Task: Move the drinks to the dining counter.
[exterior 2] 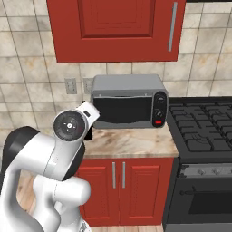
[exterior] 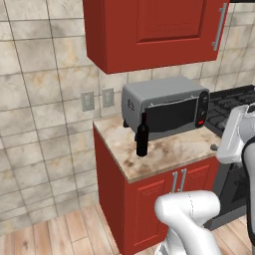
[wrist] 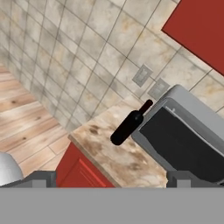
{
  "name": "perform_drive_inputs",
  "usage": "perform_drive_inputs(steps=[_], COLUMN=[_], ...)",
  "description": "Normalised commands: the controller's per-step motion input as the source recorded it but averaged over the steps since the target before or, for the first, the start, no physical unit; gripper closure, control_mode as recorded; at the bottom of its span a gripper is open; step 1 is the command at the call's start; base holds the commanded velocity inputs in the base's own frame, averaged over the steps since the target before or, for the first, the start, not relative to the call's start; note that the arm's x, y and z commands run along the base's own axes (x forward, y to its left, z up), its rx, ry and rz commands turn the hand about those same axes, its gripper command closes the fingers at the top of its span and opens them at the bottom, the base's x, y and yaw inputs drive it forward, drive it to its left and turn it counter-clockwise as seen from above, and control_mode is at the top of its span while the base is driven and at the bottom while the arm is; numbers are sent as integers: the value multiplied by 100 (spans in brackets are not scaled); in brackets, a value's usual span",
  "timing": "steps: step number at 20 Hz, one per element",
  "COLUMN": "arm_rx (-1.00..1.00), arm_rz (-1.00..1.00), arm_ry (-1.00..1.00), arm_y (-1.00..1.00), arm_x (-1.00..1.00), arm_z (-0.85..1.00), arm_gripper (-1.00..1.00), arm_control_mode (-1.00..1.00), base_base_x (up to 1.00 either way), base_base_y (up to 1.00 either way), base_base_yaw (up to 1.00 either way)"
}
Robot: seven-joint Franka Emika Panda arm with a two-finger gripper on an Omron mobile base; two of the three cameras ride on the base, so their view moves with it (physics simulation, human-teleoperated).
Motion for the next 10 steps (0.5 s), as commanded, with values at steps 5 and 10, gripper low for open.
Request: perform_drive_inputs(steps=[5, 10], arm_rx=[0, 11], arm_rz=[0, 0], arm_ry=[1, 0], arm_y=[31, 18], arm_x=[13, 11], arm_z=[-20, -14], arm_gripper=[-100, -100], arm_control_mode=[-100, -100], base_base_x=[0, 0], base_base_y=[0, 0], base_base_yaw=[0, 0])
